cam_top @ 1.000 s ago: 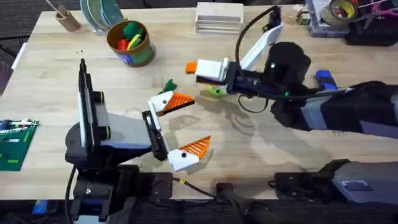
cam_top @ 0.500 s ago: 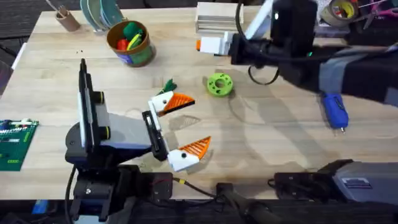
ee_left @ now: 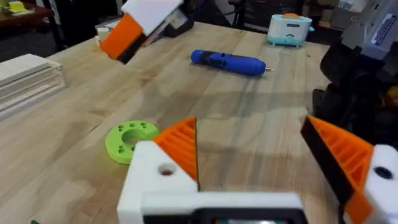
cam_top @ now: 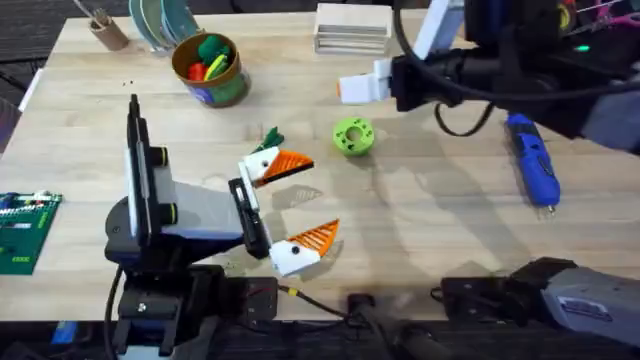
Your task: Pick up the gripper from the table and insert it into the empty holder that is missing its gripper. Then pick up a screw, insert it into the mounting hole, and use the screwdriver to tighten it. Finally, clean up the table by picking up the vegetable and placing it into the bucket.
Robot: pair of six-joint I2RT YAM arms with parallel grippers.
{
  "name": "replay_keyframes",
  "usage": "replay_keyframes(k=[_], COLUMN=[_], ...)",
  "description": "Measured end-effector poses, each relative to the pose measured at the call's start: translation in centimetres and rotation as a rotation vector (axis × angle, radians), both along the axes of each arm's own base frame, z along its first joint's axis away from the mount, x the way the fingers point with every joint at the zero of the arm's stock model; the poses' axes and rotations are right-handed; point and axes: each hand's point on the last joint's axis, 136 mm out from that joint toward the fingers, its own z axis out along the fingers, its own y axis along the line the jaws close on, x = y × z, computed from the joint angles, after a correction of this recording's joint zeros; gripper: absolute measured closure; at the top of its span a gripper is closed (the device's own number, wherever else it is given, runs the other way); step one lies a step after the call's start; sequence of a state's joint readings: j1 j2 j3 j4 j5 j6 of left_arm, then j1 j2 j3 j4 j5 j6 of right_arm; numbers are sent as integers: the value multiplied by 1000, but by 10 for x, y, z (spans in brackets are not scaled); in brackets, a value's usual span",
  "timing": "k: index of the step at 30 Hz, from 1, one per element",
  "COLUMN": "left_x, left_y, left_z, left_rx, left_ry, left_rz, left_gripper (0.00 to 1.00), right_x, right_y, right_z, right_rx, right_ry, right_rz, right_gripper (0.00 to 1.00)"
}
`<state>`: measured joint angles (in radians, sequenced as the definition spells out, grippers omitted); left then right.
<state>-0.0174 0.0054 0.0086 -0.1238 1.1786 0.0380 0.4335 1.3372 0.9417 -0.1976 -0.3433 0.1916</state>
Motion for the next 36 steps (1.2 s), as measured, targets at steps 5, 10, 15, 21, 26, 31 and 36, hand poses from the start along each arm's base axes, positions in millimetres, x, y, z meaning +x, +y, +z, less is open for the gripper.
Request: replay_keyframes(k=[5, 10, 15, 21, 26, 31, 36], left_x=[0, 0, 0, 0, 0, 0, 0], left_y=[0, 0, 0, 0, 0, 0, 0], left_z=[0, 0, 0, 0, 0, 0, 0], left_rx=[0, 0, 0, 0, 0, 0, 0], left_ry=[0, 0, 0, 0, 0, 0, 0], left_rz=[0, 0, 0, 0, 0, 0, 0], left_gripper=[6, 7, 8, 8, 9, 8, 8], right_x=[-5, -10, -22, -27, -31, -39, -38], right_y=[-12, -16, -24, -37, -28, -13, -11], right_z=[14, 12, -5, -19, -25, -46, -62], right_rx=[-29, -37, -96, -217, -269, -306, -336], right_ry=[-45, -7, 60, 50, 20, 59, 90], right_rz=[-30, -54, -46, -32, 34, 99, 118], right_gripper=[44, 45, 45, 42, 42, 43, 42])
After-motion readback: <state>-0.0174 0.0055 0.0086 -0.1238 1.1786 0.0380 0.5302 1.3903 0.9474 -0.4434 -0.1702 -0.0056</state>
